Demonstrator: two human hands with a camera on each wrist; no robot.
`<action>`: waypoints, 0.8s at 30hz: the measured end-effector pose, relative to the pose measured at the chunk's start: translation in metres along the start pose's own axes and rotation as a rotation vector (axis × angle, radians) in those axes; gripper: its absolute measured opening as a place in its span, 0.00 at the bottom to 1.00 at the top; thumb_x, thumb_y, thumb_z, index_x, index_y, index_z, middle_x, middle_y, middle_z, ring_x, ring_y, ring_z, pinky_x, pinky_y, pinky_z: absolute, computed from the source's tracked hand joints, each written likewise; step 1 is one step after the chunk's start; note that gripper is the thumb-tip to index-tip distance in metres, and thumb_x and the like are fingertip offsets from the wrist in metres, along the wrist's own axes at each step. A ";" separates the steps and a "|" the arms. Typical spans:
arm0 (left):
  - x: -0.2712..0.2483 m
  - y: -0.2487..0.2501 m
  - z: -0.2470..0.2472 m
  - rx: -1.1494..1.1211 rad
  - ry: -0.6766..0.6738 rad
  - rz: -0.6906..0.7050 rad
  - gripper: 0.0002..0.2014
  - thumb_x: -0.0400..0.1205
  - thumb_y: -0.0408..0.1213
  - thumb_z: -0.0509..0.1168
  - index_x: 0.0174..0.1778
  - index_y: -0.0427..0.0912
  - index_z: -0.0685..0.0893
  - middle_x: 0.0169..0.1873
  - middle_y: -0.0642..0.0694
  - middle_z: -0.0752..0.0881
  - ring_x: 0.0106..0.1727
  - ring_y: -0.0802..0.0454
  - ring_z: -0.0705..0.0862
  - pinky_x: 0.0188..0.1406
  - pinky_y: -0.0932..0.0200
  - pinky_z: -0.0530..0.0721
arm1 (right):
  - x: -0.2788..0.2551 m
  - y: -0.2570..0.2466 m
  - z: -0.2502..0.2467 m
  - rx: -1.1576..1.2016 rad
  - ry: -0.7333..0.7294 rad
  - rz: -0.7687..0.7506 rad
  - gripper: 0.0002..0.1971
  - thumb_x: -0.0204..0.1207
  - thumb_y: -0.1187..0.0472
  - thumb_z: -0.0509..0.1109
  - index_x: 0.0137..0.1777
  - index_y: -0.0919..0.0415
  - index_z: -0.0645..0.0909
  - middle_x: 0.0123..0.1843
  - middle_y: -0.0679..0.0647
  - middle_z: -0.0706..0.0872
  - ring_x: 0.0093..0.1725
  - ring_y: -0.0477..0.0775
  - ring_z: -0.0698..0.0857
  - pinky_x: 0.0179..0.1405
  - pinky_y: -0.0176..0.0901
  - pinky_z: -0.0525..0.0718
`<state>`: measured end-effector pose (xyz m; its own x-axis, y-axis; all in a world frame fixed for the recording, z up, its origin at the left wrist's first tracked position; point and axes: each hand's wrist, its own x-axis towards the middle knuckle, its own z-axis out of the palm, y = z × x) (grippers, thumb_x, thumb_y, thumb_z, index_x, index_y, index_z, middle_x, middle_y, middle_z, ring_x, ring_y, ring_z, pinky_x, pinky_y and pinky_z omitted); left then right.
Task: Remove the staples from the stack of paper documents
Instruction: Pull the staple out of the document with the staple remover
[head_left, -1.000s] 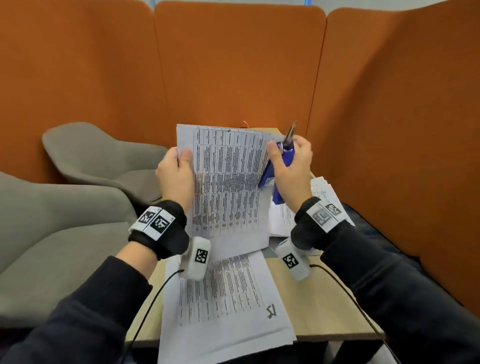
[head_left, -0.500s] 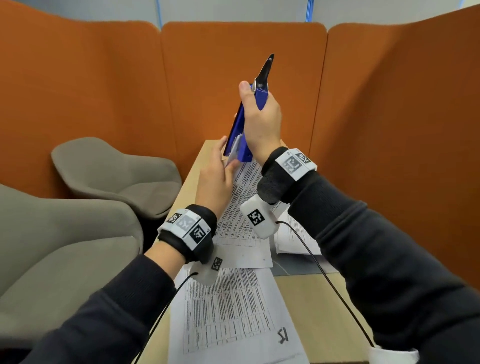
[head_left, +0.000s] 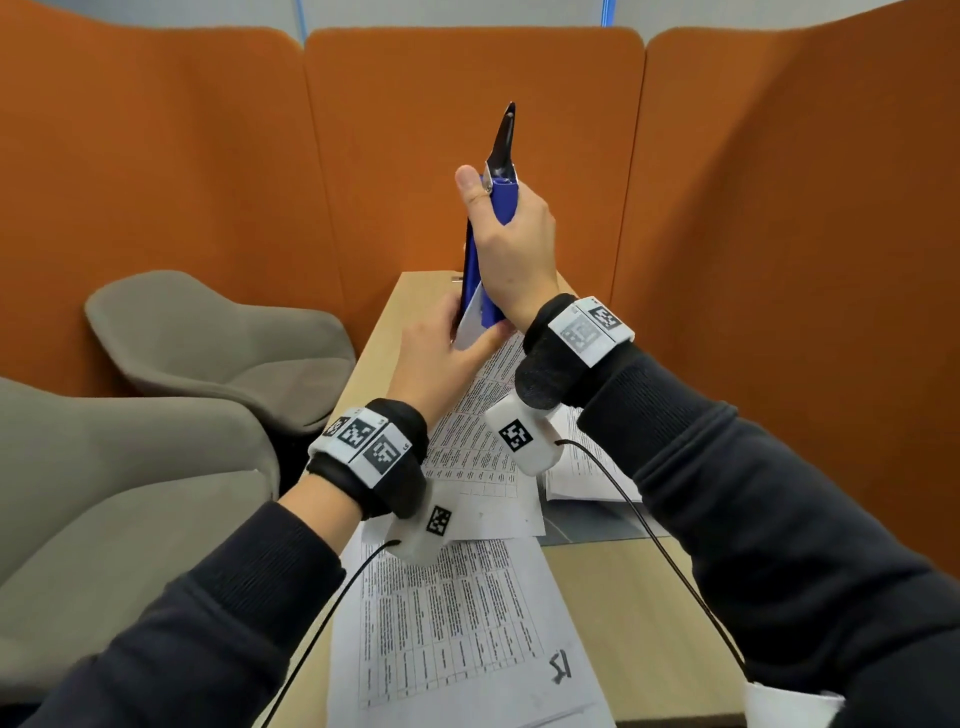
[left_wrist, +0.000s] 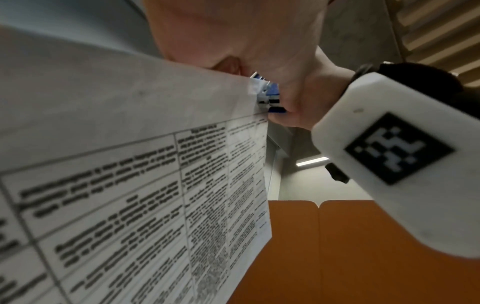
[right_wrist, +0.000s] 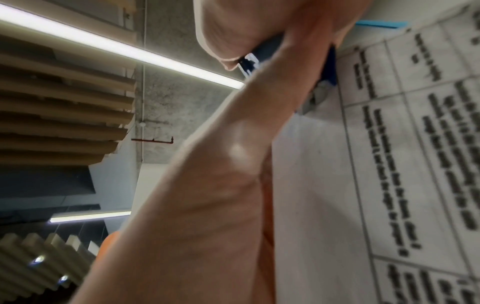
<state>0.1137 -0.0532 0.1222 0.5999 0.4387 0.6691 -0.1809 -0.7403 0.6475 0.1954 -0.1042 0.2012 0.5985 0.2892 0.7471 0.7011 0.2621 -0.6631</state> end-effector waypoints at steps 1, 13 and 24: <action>0.001 0.000 0.001 -0.004 0.019 0.001 0.24 0.74 0.60 0.68 0.54 0.44 0.82 0.43 0.44 0.88 0.42 0.56 0.83 0.38 0.59 0.80 | 0.000 0.000 -0.001 0.019 -0.003 0.010 0.22 0.83 0.51 0.67 0.29 0.51 0.63 0.24 0.42 0.68 0.24 0.43 0.68 0.29 0.35 0.68; 0.018 0.009 0.009 0.048 0.122 0.040 0.16 0.78 0.44 0.72 0.29 0.49 0.72 0.22 0.55 0.72 0.24 0.64 0.71 0.24 0.70 0.66 | -0.005 0.030 -0.024 -0.045 -0.266 0.189 0.22 0.80 0.47 0.70 0.28 0.52 0.68 0.25 0.42 0.73 0.25 0.42 0.73 0.28 0.31 0.71; 0.028 0.014 -0.001 0.160 -0.311 -0.067 0.15 0.80 0.41 0.69 0.61 0.45 0.77 0.47 0.52 0.85 0.44 0.63 0.82 0.35 0.77 0.75 | 0.007 0.051 -0.031 0.220 -0.032 0.374 0.16 0.77 0.49 0.73 0.31 0.52 0.76 0.25 0.43 0.76 0.28 0.50 0.77 0.37 0.46 0.78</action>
<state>0.1270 -0.0508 0.1498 0.8194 0.3308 0.4682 -0.0236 -0.7966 0.6040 0.2473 -0.1176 0.1745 0.7808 0.4290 0.4542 0.3368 0.3232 -0.8844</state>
